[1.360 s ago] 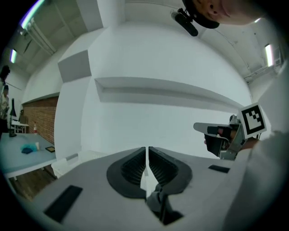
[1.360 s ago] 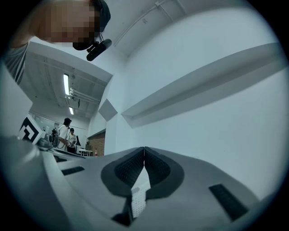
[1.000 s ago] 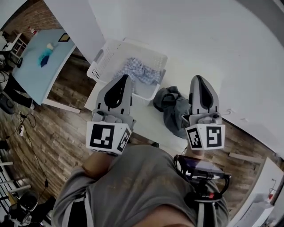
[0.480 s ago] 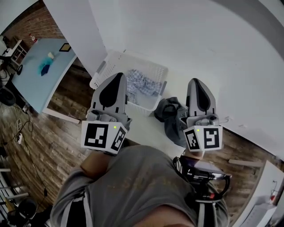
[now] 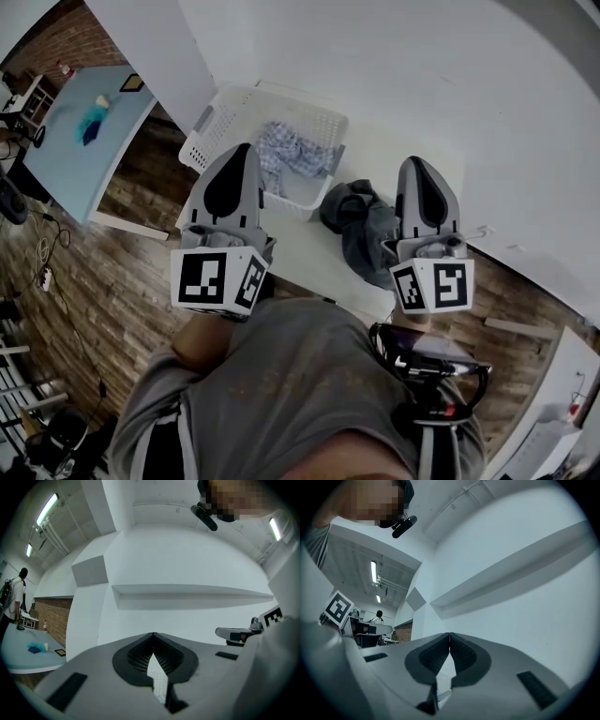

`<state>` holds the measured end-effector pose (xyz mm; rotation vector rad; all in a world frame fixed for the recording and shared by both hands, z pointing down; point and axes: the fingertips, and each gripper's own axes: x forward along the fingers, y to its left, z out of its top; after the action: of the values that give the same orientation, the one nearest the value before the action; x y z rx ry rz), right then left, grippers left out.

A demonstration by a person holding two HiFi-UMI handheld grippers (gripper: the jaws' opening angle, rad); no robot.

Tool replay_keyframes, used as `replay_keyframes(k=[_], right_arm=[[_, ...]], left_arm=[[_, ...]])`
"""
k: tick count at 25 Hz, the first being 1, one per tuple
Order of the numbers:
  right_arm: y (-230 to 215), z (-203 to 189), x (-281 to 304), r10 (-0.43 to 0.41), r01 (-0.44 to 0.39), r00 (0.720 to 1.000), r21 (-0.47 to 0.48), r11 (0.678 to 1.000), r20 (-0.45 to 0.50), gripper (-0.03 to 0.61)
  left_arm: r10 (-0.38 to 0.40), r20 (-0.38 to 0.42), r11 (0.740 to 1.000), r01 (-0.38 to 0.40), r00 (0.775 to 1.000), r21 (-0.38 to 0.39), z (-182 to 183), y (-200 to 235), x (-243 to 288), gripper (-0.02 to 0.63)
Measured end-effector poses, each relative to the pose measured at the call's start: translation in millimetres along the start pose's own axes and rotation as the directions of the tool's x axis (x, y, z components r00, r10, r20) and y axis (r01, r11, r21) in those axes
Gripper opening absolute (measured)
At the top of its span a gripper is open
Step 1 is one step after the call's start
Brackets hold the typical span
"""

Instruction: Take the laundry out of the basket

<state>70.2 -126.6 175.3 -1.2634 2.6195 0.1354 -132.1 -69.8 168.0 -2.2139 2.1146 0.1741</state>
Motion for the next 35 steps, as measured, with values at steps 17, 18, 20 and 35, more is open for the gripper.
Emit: replay_keyframes(k=[17,18,20,35], right_arm=[[-12,-44,7,0.007,-0.001,0.997,0.082,0.997,-0.078,0.008],[-12,-45,13,0.003,0.003,0.997,0.078,0.997,-0.077,0.008],[-11,-44,27,-0.005,0.01,0.997,0.068,0.998,-0.076,0.008],[-31,-66,103,-0.123,0.128,0.985,0.033,0.991,-0.119,0.008]], left_arm=[[0.031,-0.125,1.0,-0.031,0.992,-0.001,-47,3,12,0.009],[0.026,-0.123,1.0,-0.027,0.992,-0.002,-46,8,19,0.009],[0.011,-0.118,1.0,-0.012,0.993,-0.005,-45,18,33,0.009],[-0.099,-0.189,0.995,0.094,0.977,-0.035,-88,69,138,0.009]])
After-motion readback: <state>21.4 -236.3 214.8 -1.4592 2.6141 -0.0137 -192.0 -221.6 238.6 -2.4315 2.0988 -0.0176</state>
